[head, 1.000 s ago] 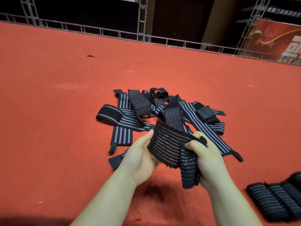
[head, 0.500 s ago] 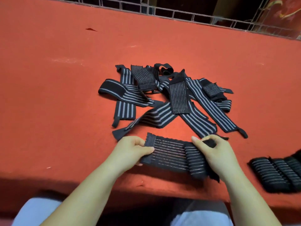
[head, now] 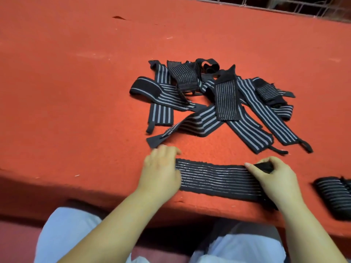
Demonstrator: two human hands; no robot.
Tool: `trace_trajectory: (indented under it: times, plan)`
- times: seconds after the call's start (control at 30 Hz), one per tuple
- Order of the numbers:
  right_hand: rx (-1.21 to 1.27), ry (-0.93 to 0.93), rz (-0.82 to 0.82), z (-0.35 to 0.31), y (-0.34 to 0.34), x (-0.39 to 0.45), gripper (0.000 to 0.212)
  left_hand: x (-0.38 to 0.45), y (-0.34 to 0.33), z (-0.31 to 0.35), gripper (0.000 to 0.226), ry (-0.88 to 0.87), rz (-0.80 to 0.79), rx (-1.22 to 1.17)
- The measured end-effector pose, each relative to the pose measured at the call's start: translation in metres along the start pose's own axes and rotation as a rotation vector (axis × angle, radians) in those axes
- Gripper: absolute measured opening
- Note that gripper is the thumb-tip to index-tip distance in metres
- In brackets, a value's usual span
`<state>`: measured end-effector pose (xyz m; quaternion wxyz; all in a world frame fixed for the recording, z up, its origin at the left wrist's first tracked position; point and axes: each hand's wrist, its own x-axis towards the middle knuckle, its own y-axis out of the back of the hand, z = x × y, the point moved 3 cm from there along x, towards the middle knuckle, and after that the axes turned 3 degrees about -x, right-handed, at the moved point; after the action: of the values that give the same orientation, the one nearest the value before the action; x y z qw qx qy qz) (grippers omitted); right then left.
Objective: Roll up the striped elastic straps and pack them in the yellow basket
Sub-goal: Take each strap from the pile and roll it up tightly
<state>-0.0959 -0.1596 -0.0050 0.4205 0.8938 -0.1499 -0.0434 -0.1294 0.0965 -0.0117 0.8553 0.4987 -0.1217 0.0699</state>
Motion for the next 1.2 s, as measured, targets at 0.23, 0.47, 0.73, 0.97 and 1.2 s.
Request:
trace_trajectory:
  times: [0.23,0.47,0.73,0.97,1.2]
  plan:
    - [-0.173,-0.069,-0.382,0.018,0.024,-0.001,0.068,0.014,-0.042,0.047,0.026,-0.058,-0.341,0.019]
    - [-0.272,-0.172,-0.008,0.055,0.067,0.011,0.052,0.022,-0.054,0.075,0.04,-0.157,-0.402,-0.027]
    - [-0.184,-0.007,0.149,0.047,0.059,0.009,0.041,0.029,-0.06,0.08,0.032,-0.114,-0.407,-0.138]
    - [-0.067,0.204,-0.081,-0.02,0.0,0.023,0.032,0.071,-0.024,0.061,0.018,-0.031,-0.169,-0.39]
    - [-0.037,0.38,-0.15,-0.11,-0.041,0.062,0.028,0.122,0.016,-0.004,0.027,0.314,0.08,-0.742]
